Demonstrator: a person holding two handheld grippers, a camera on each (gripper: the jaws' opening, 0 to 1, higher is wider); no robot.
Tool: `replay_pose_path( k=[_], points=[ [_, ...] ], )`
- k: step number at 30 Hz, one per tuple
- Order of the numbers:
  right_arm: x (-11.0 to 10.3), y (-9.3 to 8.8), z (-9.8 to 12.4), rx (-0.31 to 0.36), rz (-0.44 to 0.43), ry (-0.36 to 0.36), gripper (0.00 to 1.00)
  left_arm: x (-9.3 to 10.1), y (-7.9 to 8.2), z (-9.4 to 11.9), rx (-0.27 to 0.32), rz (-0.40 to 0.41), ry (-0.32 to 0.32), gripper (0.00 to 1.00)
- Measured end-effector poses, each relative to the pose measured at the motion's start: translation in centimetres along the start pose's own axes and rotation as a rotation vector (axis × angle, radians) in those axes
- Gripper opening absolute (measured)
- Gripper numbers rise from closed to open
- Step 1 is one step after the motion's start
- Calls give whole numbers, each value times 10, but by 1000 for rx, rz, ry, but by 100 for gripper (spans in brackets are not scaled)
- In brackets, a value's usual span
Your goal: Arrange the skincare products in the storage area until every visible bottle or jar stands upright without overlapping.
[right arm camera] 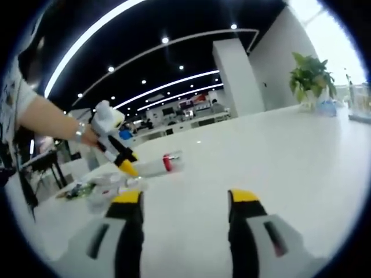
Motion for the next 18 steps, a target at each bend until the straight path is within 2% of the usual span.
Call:
replay_pose_path(
  k=[5, 8, 10, 12, 18],
  points=[
    [6, 21, -10, 33, 8, -20, 55, 11, 1, 0, -6, -28, -12, 26],
    [17, 28, -21, -41, 101, -64, 54, 17, -1, 2, 1, -29, -18, 26],
    [21, 32, -28, -93, 132, -72, 51, 20, -1, 2, 4, -23, -21, 26],
    [19, 39, -37, -119, 146, -48, 48, 24, -2, 3, 2, -25, -21, 26],
    [9, 50, -67, -237, 176, 96, 45, 34, -3, 4, -11, -43, -21, 26]
  ],
)
Point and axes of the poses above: the point that each gripper's makers call its tool centre point, and the gripper's own axes: z roughly backward along the fingers, x roughly to its right, y roughly out of its top, the point moved 6 cm from there along z, roughly backward along the fingers, and after that the axes turned 11 degrees about -z, right-handed, at the moved point
